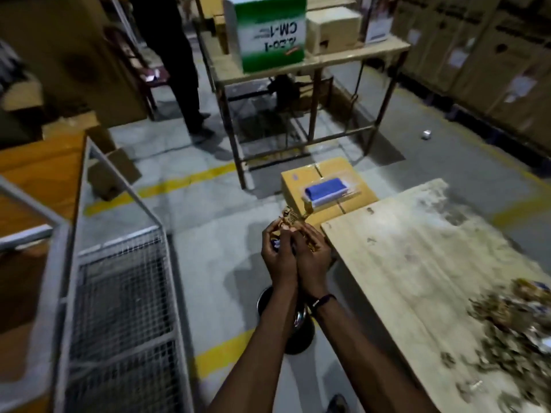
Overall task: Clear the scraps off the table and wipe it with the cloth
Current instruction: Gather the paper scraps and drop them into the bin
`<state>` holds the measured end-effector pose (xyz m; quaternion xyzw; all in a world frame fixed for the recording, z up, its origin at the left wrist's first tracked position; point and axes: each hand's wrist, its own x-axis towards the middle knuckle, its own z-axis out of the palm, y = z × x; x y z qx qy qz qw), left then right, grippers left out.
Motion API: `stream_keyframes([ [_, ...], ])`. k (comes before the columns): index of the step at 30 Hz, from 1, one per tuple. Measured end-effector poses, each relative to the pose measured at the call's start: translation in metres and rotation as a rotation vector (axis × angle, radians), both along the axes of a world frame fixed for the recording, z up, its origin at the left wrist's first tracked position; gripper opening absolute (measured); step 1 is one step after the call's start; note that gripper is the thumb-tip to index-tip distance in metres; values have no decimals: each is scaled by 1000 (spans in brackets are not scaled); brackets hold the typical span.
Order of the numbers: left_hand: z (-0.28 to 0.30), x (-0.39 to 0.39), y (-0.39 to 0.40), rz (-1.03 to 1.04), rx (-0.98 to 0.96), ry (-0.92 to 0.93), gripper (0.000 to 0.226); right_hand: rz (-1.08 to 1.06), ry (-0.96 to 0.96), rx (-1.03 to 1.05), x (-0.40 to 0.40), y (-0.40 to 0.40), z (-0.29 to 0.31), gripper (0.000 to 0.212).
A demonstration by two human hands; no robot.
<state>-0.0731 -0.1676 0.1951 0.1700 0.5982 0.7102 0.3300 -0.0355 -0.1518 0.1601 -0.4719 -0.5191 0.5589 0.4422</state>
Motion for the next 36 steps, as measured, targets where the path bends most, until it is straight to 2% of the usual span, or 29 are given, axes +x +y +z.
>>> stream_keyframes([
  [2,-22,-26,-7,42,-67,0,17,-78,10,-72,-24,-1,-32,24],
  [3,-33,-37,-10,65,-107,-17,14,-140,-34,-65,-34,-8,-29,22],
  [5,-64,-57,-16,68,-186,-46,15,-223,-45,-106,-45,-19,-38,21],
  [11,-142,-93,-15,-1,-339,-95,15,-230,-146,-258,-79,-26,-108,27],
  [15,-207,-99,-8,-20,-410,-139,16,-261,-185,-336,-85,-17,-160,12],
  [23,-419,-103,28,-61,-581,-96,36,-230,-224,-440,-90,25,-349,19],
  [26,-480,-102,39,-109,-585,-153,32,-228,-286,-473,-84,35,-429,24],
  [29,-554,-103,43,-114,-622,-89,31,-156,-317,-470,-76,48,-500,29],
  [34,-643,-111,50,-138,-642,-52,35,-24,-502,-327,-67,65,-605,27],
  [36,-667,-114,49,-163,-661,-56,41,46,-512,-387,-66,69,-635,30],
])
